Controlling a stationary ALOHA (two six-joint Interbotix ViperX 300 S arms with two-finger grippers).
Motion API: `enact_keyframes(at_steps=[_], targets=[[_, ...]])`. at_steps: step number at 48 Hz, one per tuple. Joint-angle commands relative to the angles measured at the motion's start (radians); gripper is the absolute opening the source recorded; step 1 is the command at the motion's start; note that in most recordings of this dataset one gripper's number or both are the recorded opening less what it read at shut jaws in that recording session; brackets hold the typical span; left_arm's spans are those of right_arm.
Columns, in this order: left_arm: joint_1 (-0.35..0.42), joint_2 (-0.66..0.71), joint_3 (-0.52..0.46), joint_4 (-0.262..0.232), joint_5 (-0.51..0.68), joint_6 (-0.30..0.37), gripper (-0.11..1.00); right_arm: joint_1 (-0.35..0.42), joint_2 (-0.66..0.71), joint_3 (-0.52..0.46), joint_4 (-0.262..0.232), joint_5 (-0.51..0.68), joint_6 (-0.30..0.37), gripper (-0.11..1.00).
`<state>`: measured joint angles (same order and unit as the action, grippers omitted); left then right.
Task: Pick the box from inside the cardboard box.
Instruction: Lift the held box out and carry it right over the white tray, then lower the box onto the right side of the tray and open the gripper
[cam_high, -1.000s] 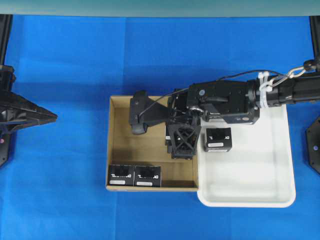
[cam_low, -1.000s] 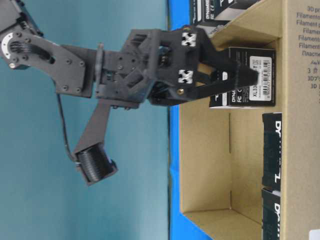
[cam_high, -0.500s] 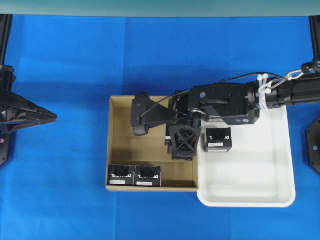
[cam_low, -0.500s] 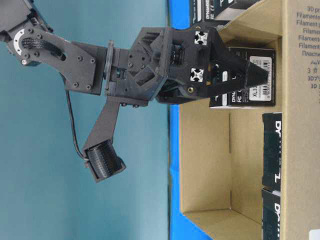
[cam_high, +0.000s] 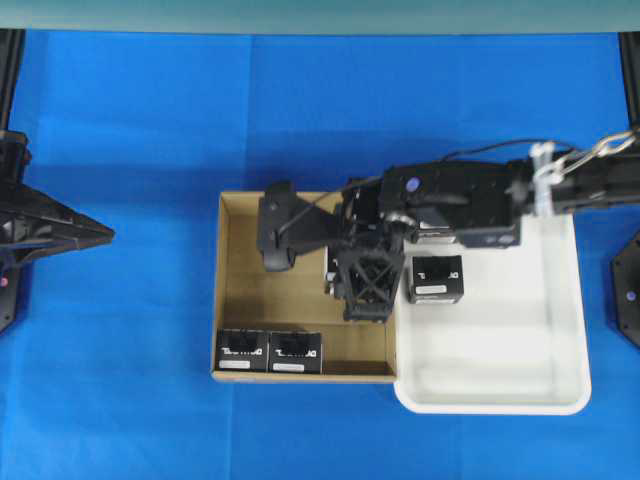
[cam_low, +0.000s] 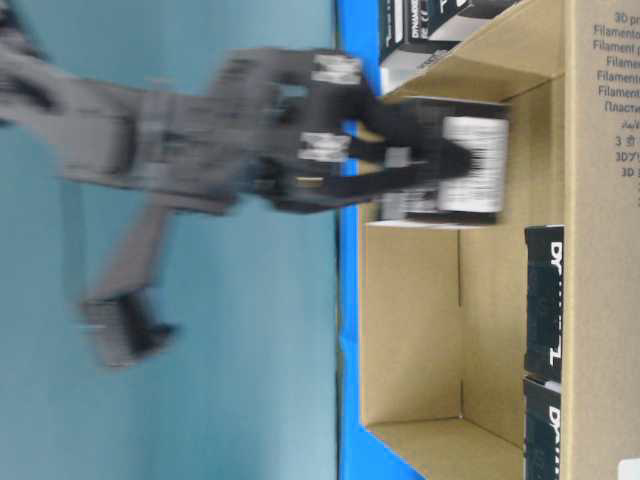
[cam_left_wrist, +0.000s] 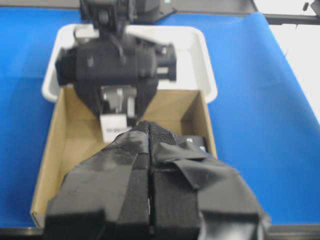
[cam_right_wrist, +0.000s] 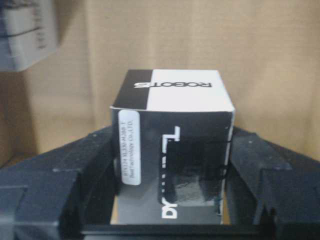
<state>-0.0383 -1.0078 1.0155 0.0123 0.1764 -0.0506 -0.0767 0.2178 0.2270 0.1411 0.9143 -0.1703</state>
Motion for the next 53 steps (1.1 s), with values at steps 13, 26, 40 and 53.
enact_keyframes(at_steps=[13,26,40,53], targets=[[-0.002,0.0,-0.029,0.003,-0.006,-0.002,-0.07,-0.044,-0.189,-0.075,0.003,0.219,0.009,0.6],[-0.002,-0.003,-0.034,0.003,-0.006,-0.002,-0.07,-0.067,-0.337,-0.028,0.003,0.295,0.006,0.61],[-0.003,-0.009,-0.035,0.003,-0.005,0.0,-0.07,-0.084,-0.486,0.101,0.002,0.328,0.009,0.6],[-0.003,-0.005,-0.04,0.003,-0.005,-0.002,-0.07,-0.084,-0.598,0.272,-0.002,0.265,0.011,0.61]])
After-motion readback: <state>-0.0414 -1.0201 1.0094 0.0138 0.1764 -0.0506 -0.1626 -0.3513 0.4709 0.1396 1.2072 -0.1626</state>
